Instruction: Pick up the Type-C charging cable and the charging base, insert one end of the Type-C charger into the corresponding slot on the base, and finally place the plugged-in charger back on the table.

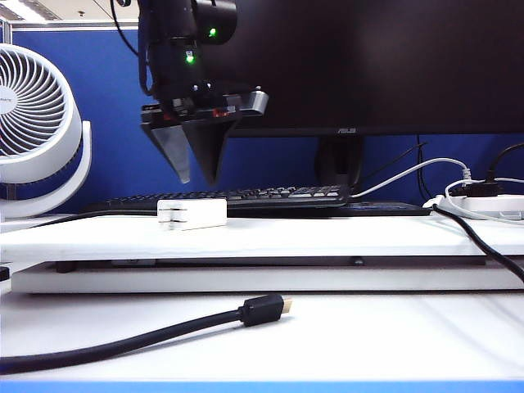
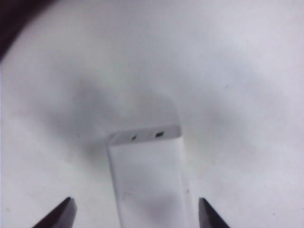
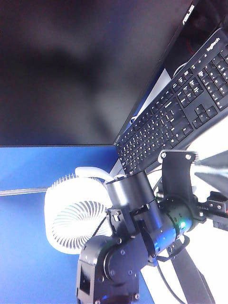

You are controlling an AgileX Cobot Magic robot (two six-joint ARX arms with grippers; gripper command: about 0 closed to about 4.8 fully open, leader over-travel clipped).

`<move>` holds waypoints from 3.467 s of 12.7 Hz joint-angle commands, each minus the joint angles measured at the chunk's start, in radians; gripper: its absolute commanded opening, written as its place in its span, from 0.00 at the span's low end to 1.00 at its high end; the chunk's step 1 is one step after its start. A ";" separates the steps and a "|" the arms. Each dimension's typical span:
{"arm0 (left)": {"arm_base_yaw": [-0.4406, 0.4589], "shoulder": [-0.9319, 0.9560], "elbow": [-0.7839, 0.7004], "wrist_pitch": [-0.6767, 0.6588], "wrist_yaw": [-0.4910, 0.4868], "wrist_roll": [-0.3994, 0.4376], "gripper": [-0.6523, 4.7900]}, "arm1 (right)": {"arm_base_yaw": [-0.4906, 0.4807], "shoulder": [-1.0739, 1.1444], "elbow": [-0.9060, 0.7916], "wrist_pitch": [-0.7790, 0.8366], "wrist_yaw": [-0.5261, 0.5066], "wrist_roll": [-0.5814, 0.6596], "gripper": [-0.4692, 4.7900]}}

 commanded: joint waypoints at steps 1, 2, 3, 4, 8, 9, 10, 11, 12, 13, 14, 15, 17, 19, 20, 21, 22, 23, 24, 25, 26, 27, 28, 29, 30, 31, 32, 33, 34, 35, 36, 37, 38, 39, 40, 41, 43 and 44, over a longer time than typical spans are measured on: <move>0.013 0.024 0.003 -0.047 0.055 -0.031 0.75 | 0.002 -0.002 0.003 0.010 -0.005 0.001 0.08; 0.013 0.027 0.003 -0.038 0.058 -0.043 0.75 | 0.002 -0.002 0.003 0.010 -0.005 0.001 0.08; 0.013 0.031 0.003 -0.033 0.063 -0.058 0.75 | 0.002 -0.002 0.003 0.010 -0.005 0.001 0.08; 0.013 0.045 0.003 -0.031 0.087 -0.063 0.75 | 0.002 -0.002 0.003 0.009 -0.005 0.001 0.08; 0.013 0.080 0.003 -0.024 0.103 -0.064 0.75 | 0.002 -0.002 0.003 0.008 -0.005 0.001 0.08; 0.013 0.092 0.003 -0.026 0.102 -0.069 0.74 | 0.002 -0.002 0.003 0.004 -0.005 0.001 0.08; 0.013 0.099 0.003 -0.029 0.103 -0.076 0.74 | 0.002 -0.002 0.003 -0.002 -0.005 0.001 0.08; 0.013 0.101 0.003 -0.029 0.102 -0.083 0.73 | 0.002 -0.002 0.003 -0.007 -0.005 0.001 0.08; 0.013 0.101 0.003 -0.027 0.102 -0.083 0.68 | 0.002 -0.002 0.003 -0.009 -0.005 0.001 0.08; 0.013 0.101 0.003 -0.025 0.102 -0.082 0.66 | 0.002 -0.002 0.003 -0.009 -0.005 0.001 0.08; 0.013 0.101 0.003 -0.020 0.099 -0.082 0.49 | 0.002 -0.002 0.003 -0.008 -0.005 0.001 0.08; 0.013 0.101 0.003 -0.022 0.113 -0.082 0.20 | 0.002 -0.002 0.003 -0.008 -0.005 0.001 0.08; 0.013 0.095 0.004 -0.019 0.181 -0.082 0.15 | 0.002 -0.003 0.003 -0.006 -0.002 0.001 0.08; 0.013 0.039 0.004 0.017 0.335 -0.082 0.11 | 0.002 -0.003 0.003 -0.004 0.000 0.001 0.08; 0.013 -0.001 0.004 0.062 0.442 -0.082 0.11 | 0.001 -0.003 0.003 -0.002 0.012 0.001 0.08; 0.013 -0.040 0.004 0.118 0.534 -0.082 0.11 | 0.001 -0.003 0.003 0.006 0.041 0.001 0.08; 0.013 -0.066 0.004 0.161 0.593 -0.082 0.11 | 0.001 -0.003 0.003 0.013 0.064 0.001 0.08; 0.013 -0.111 0.004 0.239 0.692 -0.082 0.11 | 0.001 -0.005 0.004 0.026 0.097 0.001 0.08; 0.013 -0.173 0.004 0.358 0.803 -0.082 0.11 | -0.001 -0.010 0.005 0.044 0.111 0.001 0.08; 0.013 -0.219 0.004 0.449 0.850 -0.083 0.11 | -0.002 -0.017 0.005 0.064 0.111 0.001 0.08; 0.013 -0.254 0.004 0.514 0.868 -0.084 0.11 | -0.002 -0.026 0.005 0.089 0.113 0.001 0.08; 0.013 -0.283 0.004 0.574 0.879 -0.086 0.11 | -0.002 -0.035 0.005 0.113 0.135 0.001 0.08; 0.013 -0.330 0.004 0.665 0.912 -0.089 0.11 | -0.001 -0.050 0.005 0.145 0.210 0.001 0.08; 0.013 -0.349 0.004 0.697 0.948 -0.090 0.11 | -0.002 -0.055 0.005 0.148 0.272 0.001 0.08; 0.013 -0.359 0.004 0.707 0.969 -0.090 0.11 | -0.002 -0.055 0.004 0.143 0.320 0.001 0.08; 0.012 -0.374 0.004 0.712 0.982 -0.095 0.11 | -0.002 -0.051 0.004 0.124 0.376 0.001 0.08; 0.012 -0.381 0.004 0.714 0.981 -0.115 0.11 | -0.002 -0.048 0.004 0.102 0.408 0.000 0.08; 0.012 -0.396 0.004 0.717 0.972 -0.175 0.11 | -0.006 -0.037 0.005 0.035 0.460 -0.016 0.08; 0.013 -0.405 0.004 0.718 0.952 -0.199 0.11 | -0.024 -0.030 0.004 -0.038 0.475 -0.045 0.08; 0.013 -0.415 0.004 0.718 0.947 -0.199 0.11 | -0.063 -0.013 0.005 -0.122 0.473 -0.053 0.08; 0.013 -0.423 0.004 0.718 0.938 -0.199 0.11 | -0.099 0.007 0.005 -0.192 0.473 -0.053 0.08; 0.013 -0.430 0.004 0.717 0.925 -0.200 0.11 | -0.138 0.034 0.005 -0.271 0.472 -0.052 0.08; 0.013 -0.433 0.004 0.717 0.925 -0.203 0.11 | -0.165 0.050 0.005 -0.320 0.470 -0.055 0.08; 0.013 -0.433 0.004 0.718 0.925 -0.202 0.11 | -0.198 0.072 0.005 -0.372 0.471 -0.070 0.08; 0.013 -0.433 0.004 0.718 0.925 -0.202 0.11 | -0.211 0.082 0.005 -0.393 0.472 -0.084 0.08; 0.013 -0.433 0.004 0.718 0.925 -0.202 0.11 | -0.230 0.117 0.005 -0.452 0.473 -0.154 0.08; 0.012 -0.433 0.004 0.718 0.925 -0.203 0.11 | -0.227 0.249 0.004 -0.650 0.395 -0.518 0.08; 0.012 -0.433 0.004 0.718 0.926 -0.203 0.11 | -0.227 0.299 0.004 -0.680 0.417 -0.599 0.08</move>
